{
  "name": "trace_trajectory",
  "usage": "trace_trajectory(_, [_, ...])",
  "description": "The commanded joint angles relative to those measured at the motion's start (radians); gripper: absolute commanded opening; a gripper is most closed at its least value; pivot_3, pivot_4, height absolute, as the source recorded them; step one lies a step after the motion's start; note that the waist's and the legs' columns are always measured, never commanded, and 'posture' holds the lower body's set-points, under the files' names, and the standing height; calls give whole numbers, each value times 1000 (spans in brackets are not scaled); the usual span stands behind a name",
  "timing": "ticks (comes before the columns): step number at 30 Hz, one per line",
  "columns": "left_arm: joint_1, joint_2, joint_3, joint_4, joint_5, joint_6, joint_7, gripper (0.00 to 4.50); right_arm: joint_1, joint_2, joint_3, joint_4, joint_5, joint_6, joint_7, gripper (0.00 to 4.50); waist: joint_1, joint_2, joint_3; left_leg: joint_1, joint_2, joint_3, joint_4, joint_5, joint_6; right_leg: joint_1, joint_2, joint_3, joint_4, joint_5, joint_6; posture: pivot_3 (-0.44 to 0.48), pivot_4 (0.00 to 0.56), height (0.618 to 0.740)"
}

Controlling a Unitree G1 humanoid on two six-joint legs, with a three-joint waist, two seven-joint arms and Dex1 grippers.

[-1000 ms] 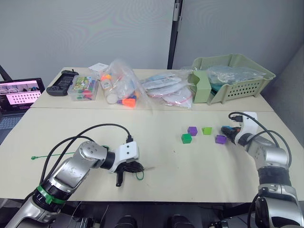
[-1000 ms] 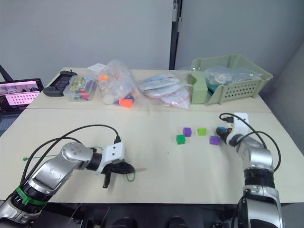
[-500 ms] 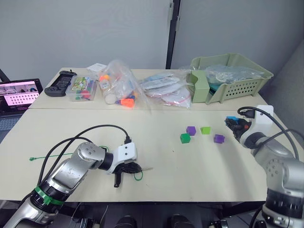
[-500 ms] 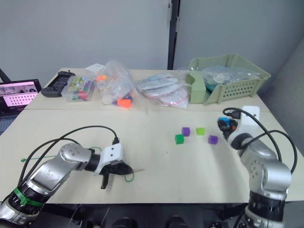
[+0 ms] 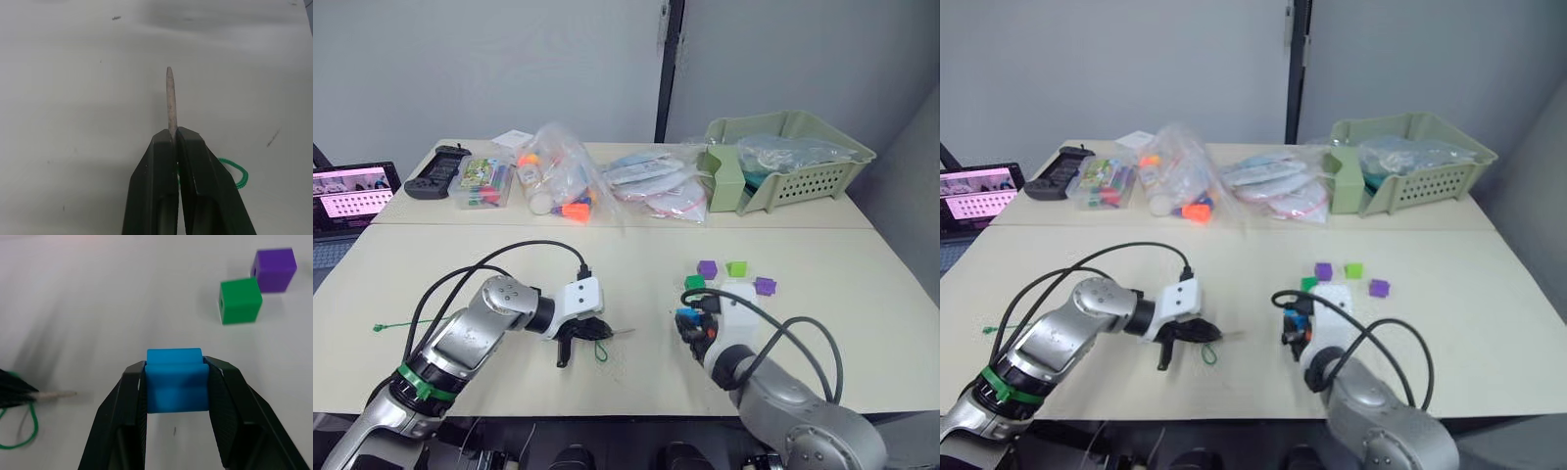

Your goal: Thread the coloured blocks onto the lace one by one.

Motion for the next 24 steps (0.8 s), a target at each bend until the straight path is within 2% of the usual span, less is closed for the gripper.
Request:
trace_trajectory(1, [-33,0,-8,-18,8,28,-2,0,35,-20,46,27,-42,-19,9,1167,-2,0,0,0,0,0,0,0,0,0,0,0,0,0,0,0,150,740])
trace_trajectory(7, [-40,6,-25,-37,8,53,-11,0,73,-31,67,94,-78,-93,62,1167,-5,0,0,1,1,1,0,0,0,0,1,-1,0,0,0,0,150,740])
trace_trajectory(9, [-39,4,-26,-42,6,59,-8,0,80,-25,50,89,-85,-126,75,2253,-5,0,0,1,1,1,0,0,0,1,1,-1,0,0,0,0,150,740])
trace_trajectory(13, [-29,6,-24,-57,4,66,-1,0,54,-60,-6,31,-70,-135,134,3610,-3,0,0,0,1,1,0,0,0,0,1,0,0,0,0,0,150,740])
trace_trajectory(15, [-22,7,-19,-64,0,69,3,0,19,-146,-61,-22,-25,-111,225,4299,-3,0,0,0,1,1,0,0,0,0,1,0,0,0,0,0,150,740])
trace_trajectory(16, [-18,6,-17,-65,-1,70,7,0,1,-195,-90,-40,1,-103,278,4462,-3,0,0,0,0,1,0,0,0,0,1,0,0,0,0,0,150,740])
trace_trajectory(20, [-7,9,-10,-74,-8,72,10,0,-29,-376,-171,-45,116,-118,492,4462,-2,-1,0,0,0,1,0,0,0,1,1,-1,0,0,0,0,150,740])
trace_trajectory(22, [6,19,-7,-87,-10,66,8,0,-3,-554,-218,16,189,-246,751,4462,-1,-1,0,0,0,0,0,0,0,1,1,-2,-1,0,0,0,150,740])
trace_trajectory(24, [9,25,-10,-91,-10,61,3,0,16,-724,-208,141,186,-448,1031,4462,-1,-2,1,0,-1,1,0,0,0,3,0,-1,-2,-1,1,0,150,740])
